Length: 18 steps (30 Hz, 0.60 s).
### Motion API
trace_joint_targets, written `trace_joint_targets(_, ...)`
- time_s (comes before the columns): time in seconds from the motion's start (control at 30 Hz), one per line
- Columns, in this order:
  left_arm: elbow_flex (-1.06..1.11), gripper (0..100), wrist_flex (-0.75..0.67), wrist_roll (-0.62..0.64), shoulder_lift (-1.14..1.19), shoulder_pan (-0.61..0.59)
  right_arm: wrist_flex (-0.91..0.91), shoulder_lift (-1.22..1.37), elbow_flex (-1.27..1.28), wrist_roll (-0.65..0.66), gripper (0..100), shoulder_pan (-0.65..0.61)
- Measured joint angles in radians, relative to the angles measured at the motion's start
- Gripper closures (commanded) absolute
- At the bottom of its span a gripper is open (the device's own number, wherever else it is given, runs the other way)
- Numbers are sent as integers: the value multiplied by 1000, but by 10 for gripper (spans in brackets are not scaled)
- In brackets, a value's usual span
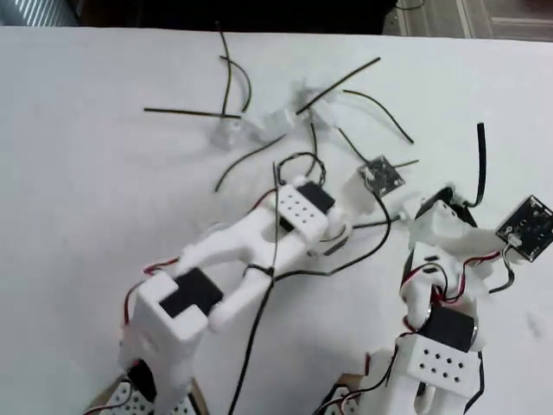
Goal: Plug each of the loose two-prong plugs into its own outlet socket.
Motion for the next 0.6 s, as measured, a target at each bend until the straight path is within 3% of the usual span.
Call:
trace_joint_targets(0.37, -14, 979, 321, -9, -180, -28, 0, 0, 0, 0, 981, 0)
trace_joint_targets(0.6, 307, 978, 327, -112, -519, -146, 0, 0, 0, 0, 981, -2)
